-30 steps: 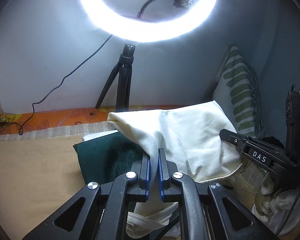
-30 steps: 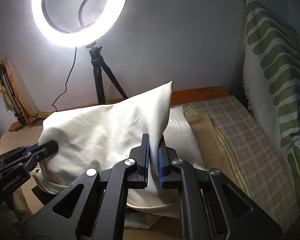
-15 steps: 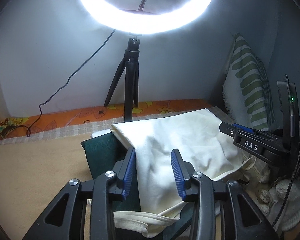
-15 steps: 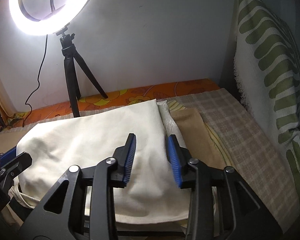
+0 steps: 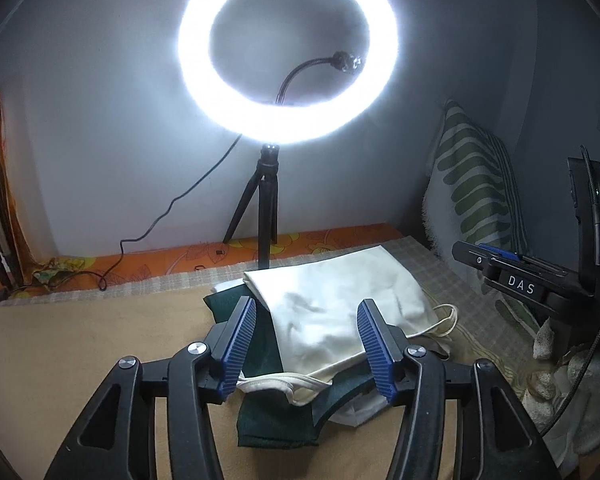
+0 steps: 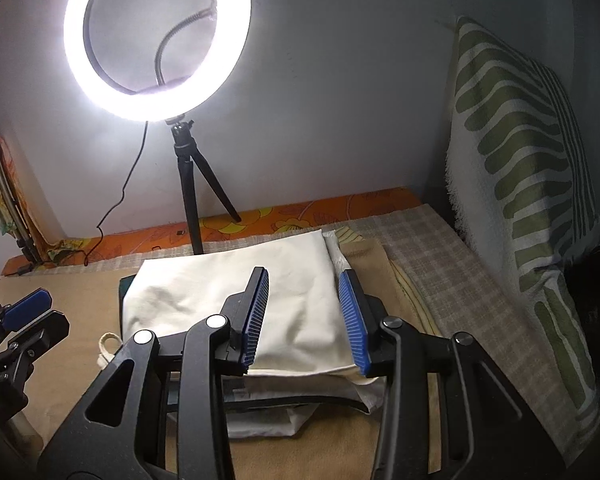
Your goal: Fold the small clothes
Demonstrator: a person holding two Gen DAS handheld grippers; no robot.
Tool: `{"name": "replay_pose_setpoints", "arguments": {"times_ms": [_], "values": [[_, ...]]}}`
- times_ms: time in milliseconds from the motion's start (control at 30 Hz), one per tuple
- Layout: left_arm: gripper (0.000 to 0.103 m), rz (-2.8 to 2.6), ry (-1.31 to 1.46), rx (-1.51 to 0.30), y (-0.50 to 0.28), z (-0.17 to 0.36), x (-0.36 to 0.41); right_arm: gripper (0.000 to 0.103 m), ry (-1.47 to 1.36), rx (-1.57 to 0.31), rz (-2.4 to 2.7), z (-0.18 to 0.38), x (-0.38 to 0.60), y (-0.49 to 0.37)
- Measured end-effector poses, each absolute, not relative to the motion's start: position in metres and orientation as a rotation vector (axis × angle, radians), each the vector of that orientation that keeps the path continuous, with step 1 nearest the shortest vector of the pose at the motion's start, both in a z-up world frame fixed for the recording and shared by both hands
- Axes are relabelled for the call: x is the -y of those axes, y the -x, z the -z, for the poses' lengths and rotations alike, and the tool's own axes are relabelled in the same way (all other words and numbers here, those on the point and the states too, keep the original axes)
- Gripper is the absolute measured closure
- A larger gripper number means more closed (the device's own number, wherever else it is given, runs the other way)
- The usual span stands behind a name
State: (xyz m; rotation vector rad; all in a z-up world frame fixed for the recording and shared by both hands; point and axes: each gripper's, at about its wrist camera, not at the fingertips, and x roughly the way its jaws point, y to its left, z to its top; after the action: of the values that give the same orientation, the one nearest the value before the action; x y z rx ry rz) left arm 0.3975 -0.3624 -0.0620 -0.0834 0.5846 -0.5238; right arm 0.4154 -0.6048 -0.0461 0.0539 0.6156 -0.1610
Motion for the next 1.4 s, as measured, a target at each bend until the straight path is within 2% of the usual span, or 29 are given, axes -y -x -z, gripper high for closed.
{"name": "replay_pose_setpoints", "arguments": {"times_ms": [67,267,467,633,667,700,900,1100,1400], "values": [[0.043,0.525,0.087,-0.567,-0.383,0.049,0.353,0.057,-0.057,-0.594,0.159,0.029,0.600,-0.397],[0.030,0.532,0.084,-0.524,-0.336,0.017,0.325,0.055,-0.059,-0.564,0.157,-0.009,0.580,-0.341],[0.014,0.525,0.052,-0.493,-0.294,0.005,0.290,0.031,-0.040,-0.530,0.161,-0.028,0.536,-0.281],[0.005,0.502,0.055,-0.483,-0.266,0.002,0.255,0.021,-0.008,-0.532,0.182,-0.033,0.499,-0.245],[0.002,0.492,0.055,-0.480,-0.261,0.003,0.248,0.015,-0.003,-0.527,0.183,-0.034,0.494,-0.239],[0.002,0.488,0.058,-0.479,-0.256,0.002,0.242,0.010,0.006,-0.520,0.187,-0.036,0.487,-0.232],[0.000,0.479,0.034,-0.470,-0.222,0.007,0.216,0.000,0.025,-0.471,0.200,-0.046,0.459,-0.199],[0.000,0.451,-0.004,-0.449,-0.189,0.013,0.200,0.000,0.023,-0.436,0.239,-0.042,0.444,-0.174],[0.000,0.463,-0.071,-0.481,-0.164,0.027,0.200,0.000,0.003,-0.465,0.237,-0.006,0.439,-0.162]]}}
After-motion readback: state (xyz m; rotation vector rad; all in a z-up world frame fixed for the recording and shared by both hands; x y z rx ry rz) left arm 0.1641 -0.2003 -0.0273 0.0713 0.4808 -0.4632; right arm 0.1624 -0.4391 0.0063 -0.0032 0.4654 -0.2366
